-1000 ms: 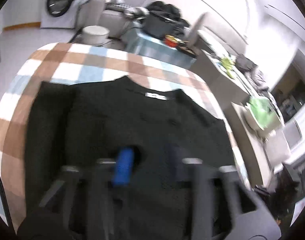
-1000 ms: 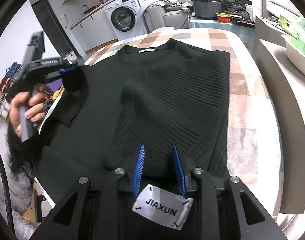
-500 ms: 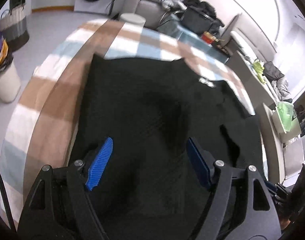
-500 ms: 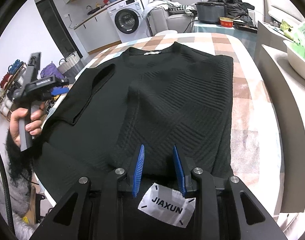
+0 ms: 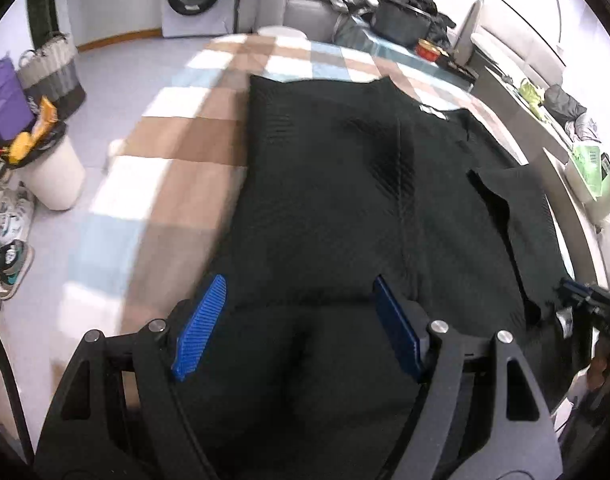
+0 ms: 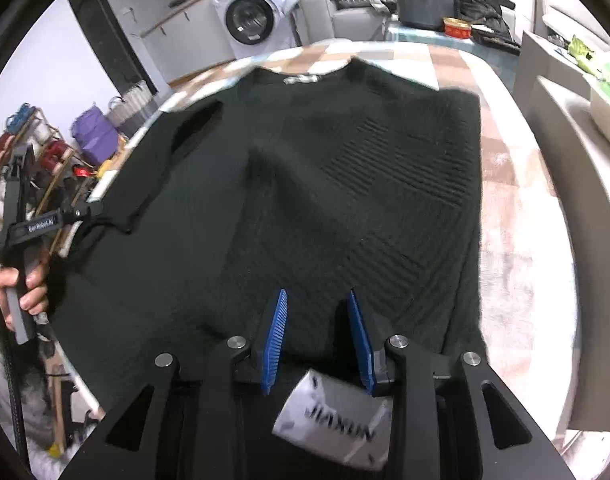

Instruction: Fold small clothes

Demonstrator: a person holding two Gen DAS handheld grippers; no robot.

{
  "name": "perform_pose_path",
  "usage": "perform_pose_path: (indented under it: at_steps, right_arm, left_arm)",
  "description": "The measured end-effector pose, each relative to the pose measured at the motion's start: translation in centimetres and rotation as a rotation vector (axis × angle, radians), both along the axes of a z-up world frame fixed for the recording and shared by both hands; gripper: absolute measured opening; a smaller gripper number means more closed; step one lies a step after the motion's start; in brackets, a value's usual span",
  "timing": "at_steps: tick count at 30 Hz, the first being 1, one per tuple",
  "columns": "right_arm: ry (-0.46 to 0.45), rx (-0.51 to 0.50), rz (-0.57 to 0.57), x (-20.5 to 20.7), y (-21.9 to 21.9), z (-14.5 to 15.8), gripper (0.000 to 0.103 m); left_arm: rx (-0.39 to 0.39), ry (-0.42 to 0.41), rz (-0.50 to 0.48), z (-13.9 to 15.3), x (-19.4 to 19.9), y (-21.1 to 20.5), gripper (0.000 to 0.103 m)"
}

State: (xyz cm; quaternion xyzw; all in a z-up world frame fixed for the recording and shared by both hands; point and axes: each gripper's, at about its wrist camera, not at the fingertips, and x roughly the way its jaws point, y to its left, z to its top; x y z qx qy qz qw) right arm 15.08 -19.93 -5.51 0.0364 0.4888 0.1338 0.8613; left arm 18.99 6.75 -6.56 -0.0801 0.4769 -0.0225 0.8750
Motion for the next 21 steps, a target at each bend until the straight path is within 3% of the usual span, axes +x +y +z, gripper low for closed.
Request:
perform_pose_path:
  at_steps: [6, 11, 16, 21]
  right_arm:
    - [-0.021, 0.026, -0.057, -4.8, -4.0, 2.6, 0.039]
    - [0.011, 0.05, -0.093, -9.0, -6.3, 2.9, 0.039]
    - [0.053, 0.11, -0.118, -11.6, -8.3, 1.8, 0.039]
    - [0.092, 0.146, -0.12, -11.1, -8.5, 0.4, 0.039]
  left_arm:
    - [0.021, -0.02, 0.104, 1.3, -5.8, 4.2, 0.074]
    - [-0.055, -0.034, 0.185, 1.3, -9.5, 7.2, 0.074]
    - [-0.098, -0.048, 0.147, 1.9, -12.1, 7.4, 0.074]
    - [-0.093, -0.062, 0.064, 3.3, -12.8, 5.5, 0.074]
